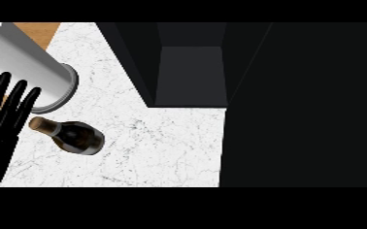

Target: Pick up the wine, place it into the cabinet and close the cabinet

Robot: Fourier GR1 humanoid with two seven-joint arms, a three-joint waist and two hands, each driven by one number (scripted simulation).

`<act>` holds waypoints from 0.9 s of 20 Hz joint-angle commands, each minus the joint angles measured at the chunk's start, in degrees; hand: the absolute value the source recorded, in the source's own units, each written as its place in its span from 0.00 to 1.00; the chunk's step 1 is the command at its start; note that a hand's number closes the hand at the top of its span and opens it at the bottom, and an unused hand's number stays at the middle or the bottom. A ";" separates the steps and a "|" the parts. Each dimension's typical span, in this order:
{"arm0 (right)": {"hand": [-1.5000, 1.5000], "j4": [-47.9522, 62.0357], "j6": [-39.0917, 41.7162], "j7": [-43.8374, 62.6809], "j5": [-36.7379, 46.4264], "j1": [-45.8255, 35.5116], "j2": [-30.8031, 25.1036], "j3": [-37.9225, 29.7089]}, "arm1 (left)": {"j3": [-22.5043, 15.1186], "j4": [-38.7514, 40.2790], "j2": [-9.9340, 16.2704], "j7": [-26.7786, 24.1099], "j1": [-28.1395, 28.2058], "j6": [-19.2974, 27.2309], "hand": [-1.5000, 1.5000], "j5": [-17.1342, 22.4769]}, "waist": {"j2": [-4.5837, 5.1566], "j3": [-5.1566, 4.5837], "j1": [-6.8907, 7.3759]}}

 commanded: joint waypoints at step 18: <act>0.00 -26.44 -4.67 21.68 -6.08 6.98 -1.91 6.82 | 23.38 -11.79 13.84 23.45 5.26 6.77 0.00 37.12 | -0.02 0.06 -0.42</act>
